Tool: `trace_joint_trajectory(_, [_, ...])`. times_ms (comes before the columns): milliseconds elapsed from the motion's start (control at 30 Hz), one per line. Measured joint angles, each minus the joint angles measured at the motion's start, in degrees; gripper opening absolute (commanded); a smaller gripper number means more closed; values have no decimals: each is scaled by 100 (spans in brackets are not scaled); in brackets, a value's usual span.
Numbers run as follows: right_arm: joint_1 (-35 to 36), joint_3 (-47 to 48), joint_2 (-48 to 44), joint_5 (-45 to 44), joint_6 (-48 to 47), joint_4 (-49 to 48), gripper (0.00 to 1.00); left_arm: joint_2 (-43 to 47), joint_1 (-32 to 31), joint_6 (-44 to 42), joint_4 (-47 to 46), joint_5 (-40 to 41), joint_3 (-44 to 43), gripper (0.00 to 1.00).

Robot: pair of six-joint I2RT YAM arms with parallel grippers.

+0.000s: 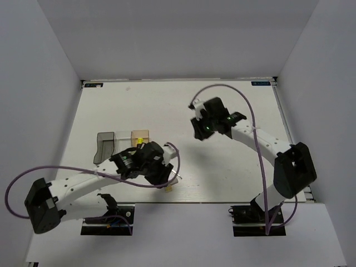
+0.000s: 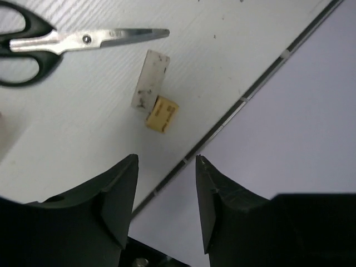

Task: Sort the stationery into containers
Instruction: Grab a piece of stationery with the left arm

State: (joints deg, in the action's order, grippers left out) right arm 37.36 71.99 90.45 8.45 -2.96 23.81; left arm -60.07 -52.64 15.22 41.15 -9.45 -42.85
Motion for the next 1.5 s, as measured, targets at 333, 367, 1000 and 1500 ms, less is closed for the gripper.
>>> trace_joint_trajectory(333, [-778, -2566, -2645, 787, -960, 715, 53, -1980, -603, -682, -638, 907, -435, 63])
trace_joint_trajectory(367, [-826, -2605, -2796, 826, -1001, 699, 53, -2127, -603, -734, -691, 953, -470, 63])
trace_joint_trajectory(1000, [-1635, -2870, -3073, 1167, -1027, 612, 53, -3053, -584, -929, -1311, 848, -719, 62])
trace_joint_trajectory(1500, [-1825, -2870, -3080, 1298, -901, 614, 82, -2896, -581, -879, -1349, 914, -540, 7])
